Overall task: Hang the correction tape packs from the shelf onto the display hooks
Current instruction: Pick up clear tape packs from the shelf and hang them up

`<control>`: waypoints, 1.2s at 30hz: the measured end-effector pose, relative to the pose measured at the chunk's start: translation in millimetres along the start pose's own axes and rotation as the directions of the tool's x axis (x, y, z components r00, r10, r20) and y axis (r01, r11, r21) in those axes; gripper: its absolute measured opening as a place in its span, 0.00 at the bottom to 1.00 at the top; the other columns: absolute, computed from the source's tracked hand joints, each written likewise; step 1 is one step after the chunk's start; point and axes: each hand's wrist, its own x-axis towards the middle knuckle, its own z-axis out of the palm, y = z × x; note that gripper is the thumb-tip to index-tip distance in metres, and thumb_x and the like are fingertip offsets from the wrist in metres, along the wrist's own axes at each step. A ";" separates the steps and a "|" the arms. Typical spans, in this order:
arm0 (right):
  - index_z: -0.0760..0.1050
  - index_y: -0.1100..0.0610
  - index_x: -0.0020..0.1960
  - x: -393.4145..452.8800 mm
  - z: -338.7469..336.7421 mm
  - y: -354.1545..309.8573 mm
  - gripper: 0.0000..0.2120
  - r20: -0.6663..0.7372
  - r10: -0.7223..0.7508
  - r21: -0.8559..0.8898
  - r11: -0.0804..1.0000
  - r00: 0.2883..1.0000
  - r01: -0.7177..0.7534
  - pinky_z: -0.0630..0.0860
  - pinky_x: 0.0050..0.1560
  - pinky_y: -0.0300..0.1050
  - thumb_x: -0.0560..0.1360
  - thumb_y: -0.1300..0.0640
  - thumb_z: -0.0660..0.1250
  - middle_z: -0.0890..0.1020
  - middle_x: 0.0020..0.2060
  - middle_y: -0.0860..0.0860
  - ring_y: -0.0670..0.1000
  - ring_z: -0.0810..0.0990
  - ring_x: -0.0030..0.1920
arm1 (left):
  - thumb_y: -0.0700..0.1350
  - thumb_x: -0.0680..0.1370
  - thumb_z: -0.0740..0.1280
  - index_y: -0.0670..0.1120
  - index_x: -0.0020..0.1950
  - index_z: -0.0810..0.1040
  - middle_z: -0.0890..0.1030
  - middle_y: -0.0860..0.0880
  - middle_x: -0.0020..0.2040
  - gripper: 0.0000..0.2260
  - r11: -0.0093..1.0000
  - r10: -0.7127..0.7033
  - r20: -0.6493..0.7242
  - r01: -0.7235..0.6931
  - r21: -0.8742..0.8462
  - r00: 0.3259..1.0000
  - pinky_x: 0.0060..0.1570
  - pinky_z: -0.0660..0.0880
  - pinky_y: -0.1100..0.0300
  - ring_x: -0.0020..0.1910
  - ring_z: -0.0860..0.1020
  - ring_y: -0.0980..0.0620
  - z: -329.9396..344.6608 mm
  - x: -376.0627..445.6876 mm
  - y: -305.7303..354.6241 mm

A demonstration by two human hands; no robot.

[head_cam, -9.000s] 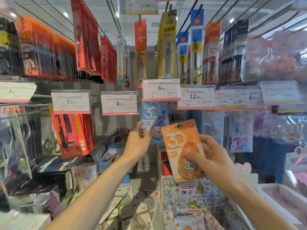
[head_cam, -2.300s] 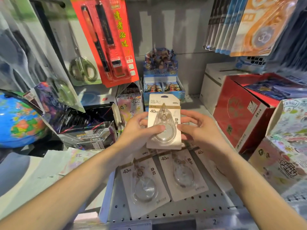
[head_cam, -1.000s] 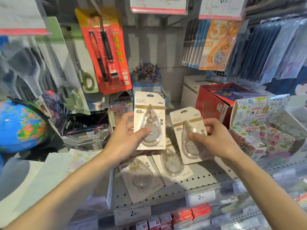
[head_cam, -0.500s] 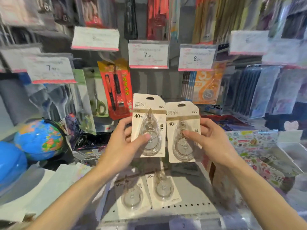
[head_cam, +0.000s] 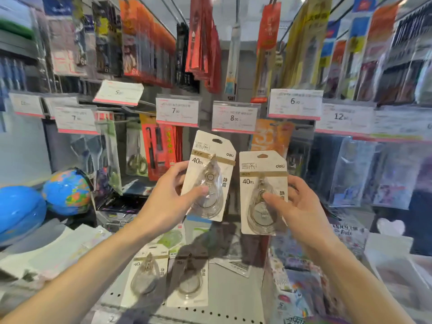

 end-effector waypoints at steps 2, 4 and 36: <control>0.74 0.44 0.62 7.5 -1.6 -0.2 0.17 -0.009 -0.013 0.005 1.000 1.000 0.013 0.83 0.52 0.50 0.78 0.57 0.75 0.89 0.53 0.42 0.45 0.89 0.51 | 0.48 0.76 0.76 0.58 0.69 0.73 0.84 0.60 0.62 0.23 1.000 -0.002 -0.008 0.002 0.028 1.000 0.60 0.78 0.56 0.61 0.82 0.61 -1.0 4.2 3.7; 0.74 0.44 0.63 16.1 -0.9 -3.1 0.17 -0.017 -0.030 0.017 0.999 0.999 0.030 0.84 0.52 0.50 0.78 0.56 0.75 0.88 0.54 0.42 0.45 0.88 0.52 | 0.50 0.76 0.76 0.60 0.69 0.72 0.84 0.61 0.61 0.23 0.999 -0.012 -0.009 0.012 0.051 1.000 0.61 0.79 0.54 0.60 0.82 0.62 -1.8 7.5 5.8; 0.75 0.42 0.63 48.8 8.3 -15.8 0.16 0.031 -0.181 -0.005 0.983 0.983 0.181 0.85 0.53 0.51 0.79 0.56 0.74 0.88 0.53 0.39 0.43 0.88 0.52 | 0.56 0.69 0.76 0.61 0.66 0.74 0.86 0.55 0.60 0.26 0.978 0.204 -0.052 -0.202 0.045 0.978 0.66 0.76 0.43 0.60 0.84 0.53 -31.9 26.7 40.9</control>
